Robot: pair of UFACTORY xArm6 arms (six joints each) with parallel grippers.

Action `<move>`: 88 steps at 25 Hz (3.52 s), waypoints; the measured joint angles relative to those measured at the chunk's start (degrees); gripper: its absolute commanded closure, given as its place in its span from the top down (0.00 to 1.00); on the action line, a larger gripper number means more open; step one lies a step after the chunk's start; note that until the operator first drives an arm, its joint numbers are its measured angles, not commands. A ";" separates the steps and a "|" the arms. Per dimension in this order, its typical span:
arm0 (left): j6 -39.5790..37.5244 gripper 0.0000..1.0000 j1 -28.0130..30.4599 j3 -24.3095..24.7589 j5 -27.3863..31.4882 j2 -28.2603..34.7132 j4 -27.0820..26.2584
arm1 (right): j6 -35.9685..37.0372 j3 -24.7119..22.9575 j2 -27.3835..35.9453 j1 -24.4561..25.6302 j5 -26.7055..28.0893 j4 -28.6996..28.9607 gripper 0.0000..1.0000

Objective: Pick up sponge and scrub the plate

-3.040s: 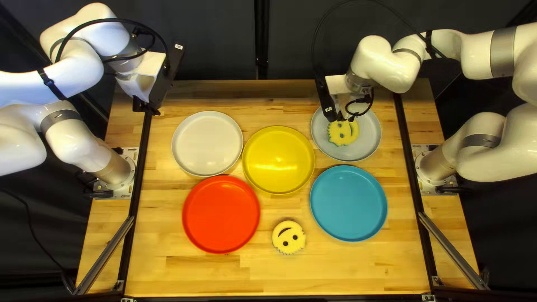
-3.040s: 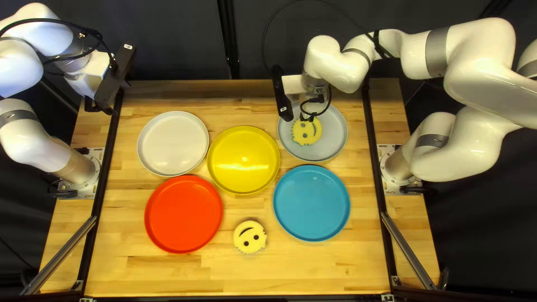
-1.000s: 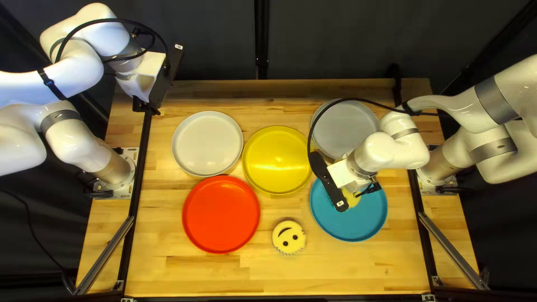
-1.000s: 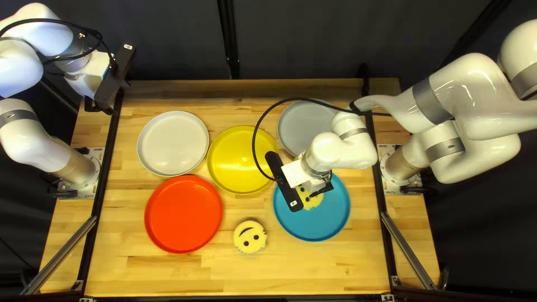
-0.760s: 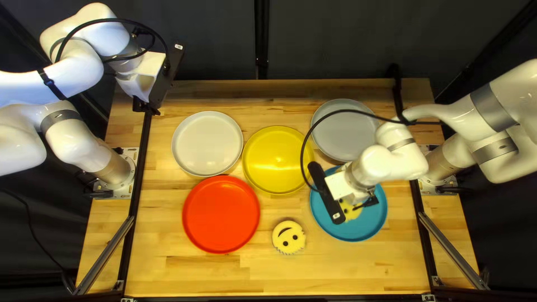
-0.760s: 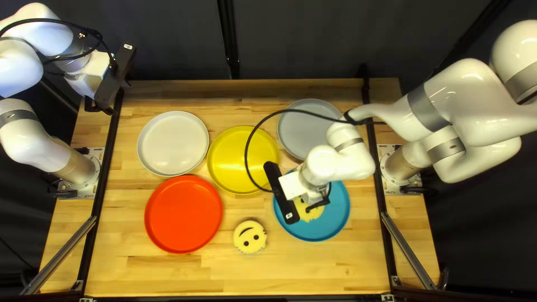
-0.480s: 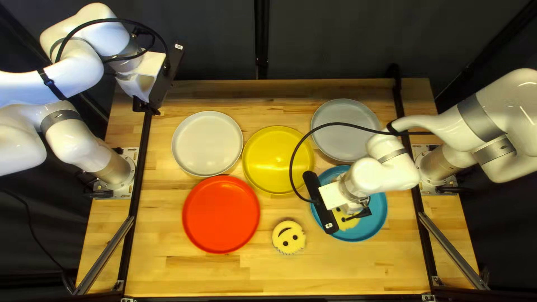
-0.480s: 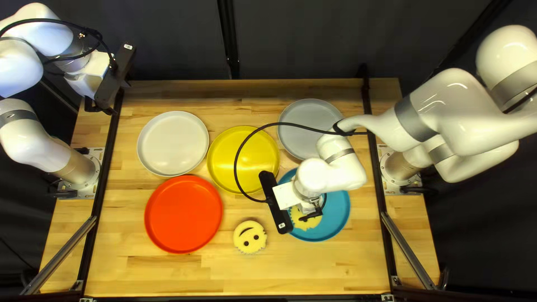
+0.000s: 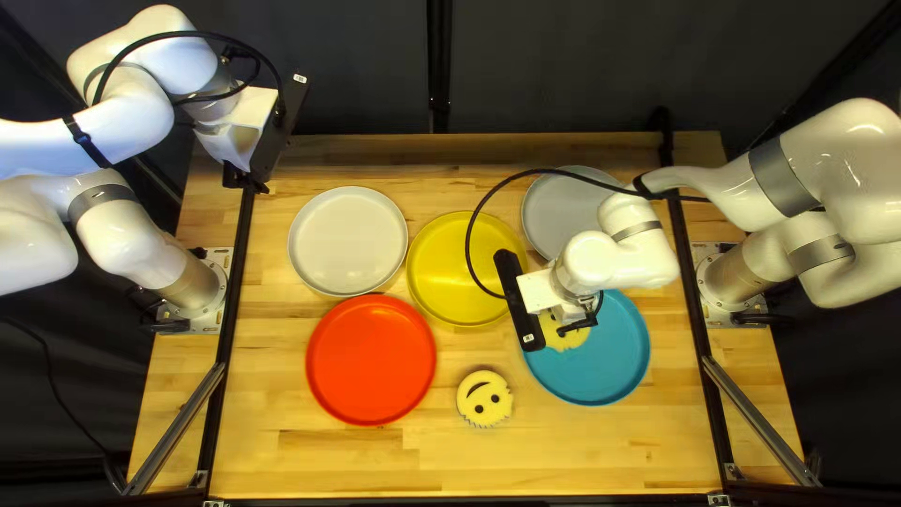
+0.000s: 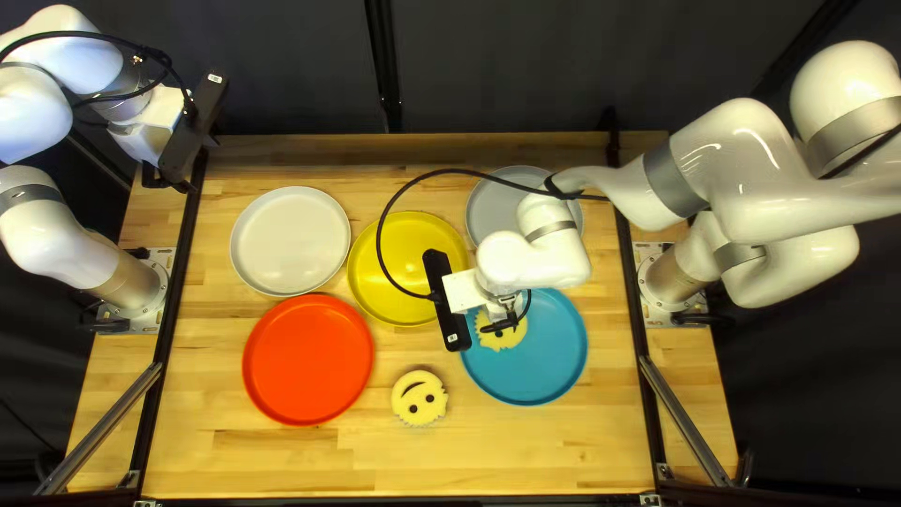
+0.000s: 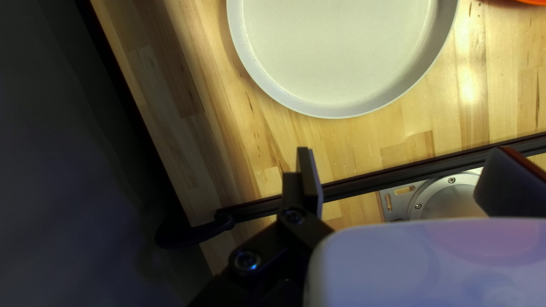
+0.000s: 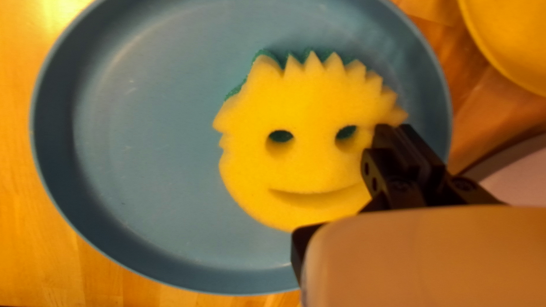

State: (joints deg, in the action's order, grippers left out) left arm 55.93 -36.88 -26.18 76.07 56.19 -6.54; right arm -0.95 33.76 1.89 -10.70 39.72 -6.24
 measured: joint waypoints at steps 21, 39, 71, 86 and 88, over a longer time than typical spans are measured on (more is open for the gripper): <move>0.00 1.00 0.00 0.00 0.00 0.00 0.00 | -3.87 -3.49 3.06 -0.69 -1.10 -5.21 0.00; 0.00 1.00 0.00 0.00 0.00 0.00 0.00 | -18.36 -1.08 2.47 -14.09 2.85 -9.21 0.00; 0.00 1.00 0.00 0.00 0.00 0.00 0.00 | -20.76 -7.88 9.29 -16.56 2.75 -14.48 0.00; 0.00 1.00 0.00 0.00 0.00 0.00 0.00 | -14.89 -14.61 14.76 -8.68 -2.66 -17.46 0.00; 0.00 1.00 0.00 0.00 0.00 0.00 0.00 | -11.68 -15.83 15.77 -4.91 -4.68 -18.34 0.00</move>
State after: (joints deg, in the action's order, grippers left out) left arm 55.93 -36.88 -26.18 76.07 56.19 -6.54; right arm -12.63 17.93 17.66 -15.62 35.04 -24.58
